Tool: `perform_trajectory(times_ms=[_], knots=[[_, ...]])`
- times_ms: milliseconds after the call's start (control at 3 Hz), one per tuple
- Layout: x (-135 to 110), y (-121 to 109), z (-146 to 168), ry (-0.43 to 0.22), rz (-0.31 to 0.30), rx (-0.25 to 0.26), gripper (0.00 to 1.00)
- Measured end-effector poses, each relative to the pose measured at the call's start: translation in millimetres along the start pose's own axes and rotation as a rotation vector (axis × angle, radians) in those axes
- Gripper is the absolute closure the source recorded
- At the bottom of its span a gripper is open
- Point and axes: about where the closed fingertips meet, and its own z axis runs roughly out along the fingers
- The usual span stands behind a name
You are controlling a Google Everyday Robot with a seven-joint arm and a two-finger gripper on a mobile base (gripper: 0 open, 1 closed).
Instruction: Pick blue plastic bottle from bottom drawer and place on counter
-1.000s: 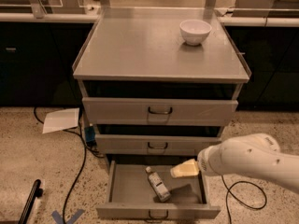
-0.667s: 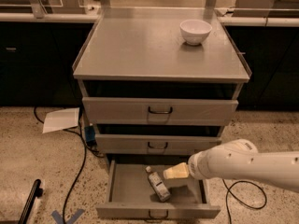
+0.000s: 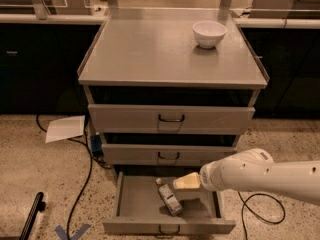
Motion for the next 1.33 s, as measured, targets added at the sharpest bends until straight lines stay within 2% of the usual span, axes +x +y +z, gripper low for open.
perform_trajectory(times_ms=[333, 667, 1000, 1333], knots=[[7.7, 1.0, 4.2, -0.003, 0.029, -0.048, 0.00], [10.5, 17.9, 26.8, 0.021, 0.100, -0.204, 0.00], [27.2, 9.9, 64.3, 0.048, 0.102, -0.329, 0.00], [50.5, 19.9, 111.4, 0.127, 0.064, -0.389, 0.00]])
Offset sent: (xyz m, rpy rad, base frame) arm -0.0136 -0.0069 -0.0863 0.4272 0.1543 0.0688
